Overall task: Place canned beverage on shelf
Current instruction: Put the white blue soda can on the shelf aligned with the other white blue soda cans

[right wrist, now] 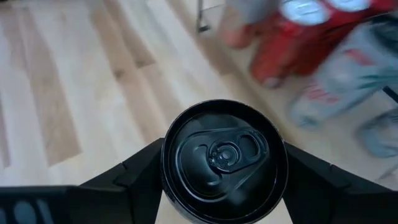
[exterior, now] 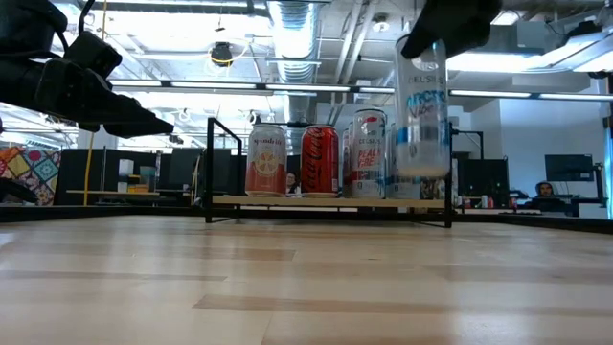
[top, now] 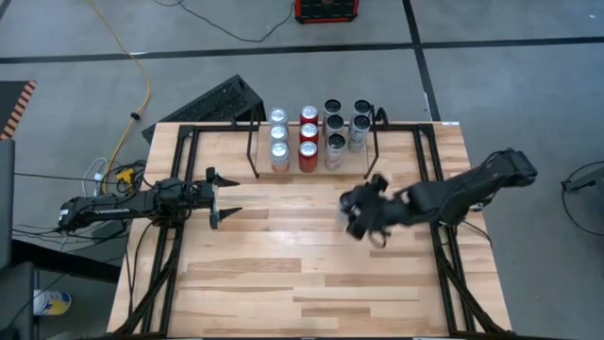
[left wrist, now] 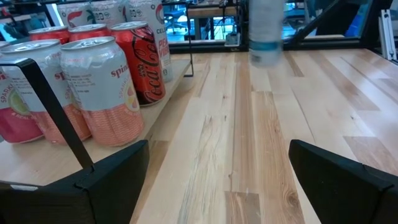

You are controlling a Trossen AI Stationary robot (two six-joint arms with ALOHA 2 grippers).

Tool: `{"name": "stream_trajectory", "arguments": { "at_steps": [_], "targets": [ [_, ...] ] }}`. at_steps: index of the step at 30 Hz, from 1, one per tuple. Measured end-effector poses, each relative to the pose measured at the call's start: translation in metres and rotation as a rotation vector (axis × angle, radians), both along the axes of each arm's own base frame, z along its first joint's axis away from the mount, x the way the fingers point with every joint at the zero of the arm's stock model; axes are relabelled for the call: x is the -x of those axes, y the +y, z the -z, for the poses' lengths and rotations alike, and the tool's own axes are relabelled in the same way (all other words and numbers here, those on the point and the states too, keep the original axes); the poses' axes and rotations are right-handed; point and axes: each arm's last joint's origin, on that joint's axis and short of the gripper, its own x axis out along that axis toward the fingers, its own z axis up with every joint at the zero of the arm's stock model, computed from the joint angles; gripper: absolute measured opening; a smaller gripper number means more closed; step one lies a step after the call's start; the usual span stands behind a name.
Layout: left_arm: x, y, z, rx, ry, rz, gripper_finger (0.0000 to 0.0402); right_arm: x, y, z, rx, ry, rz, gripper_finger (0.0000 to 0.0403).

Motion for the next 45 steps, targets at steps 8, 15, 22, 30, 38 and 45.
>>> {"name": "stream_trajectory", "arguments": {
  "at_steps": [8, 15, 22, 30, 38, 45],
  "targets": [
    [0.0, 0.0, 0.0, 0.0, 0.0, 0.0, 0.0373, 0.021, -0.068, -0.026, 0.037, -0.009, -0.003, 0.0283],
    [0.0, 0.0, 0.0, 0.0, -0.001, 0.0, 0.0373, 0.024, -0.114, -0.029, 0.063, 0.041, -0.021, 0.0283],
    [0.0, 0.0, 0.0, 0.0, -0.001, 0.0, 0.0373, 0.031, -0.142, -0.026, 0.066, 0.01, -0.012, 0.0283],
    [0.0, 0.0, 0.0, 0.0, 0.0, 0.0, 0.0373, 0.054, -0.159, -0.003, 0.054, -0.022, 0.042, 0.0283],
    [0.0, 0.0, 0.0, 0.0, -0.001, 0.0, 0.0373, 0.054, -0.171, -0.001, 0.075, -0.044, 0.041, 0.0283],
    [0.0, 0.0, 0.0, 0.0, 0.0, 0.0, 0.0373, 0.046, -0.187, 0.014, 0.04, 0.023, 0.044, 0.0283]
  ]
}}
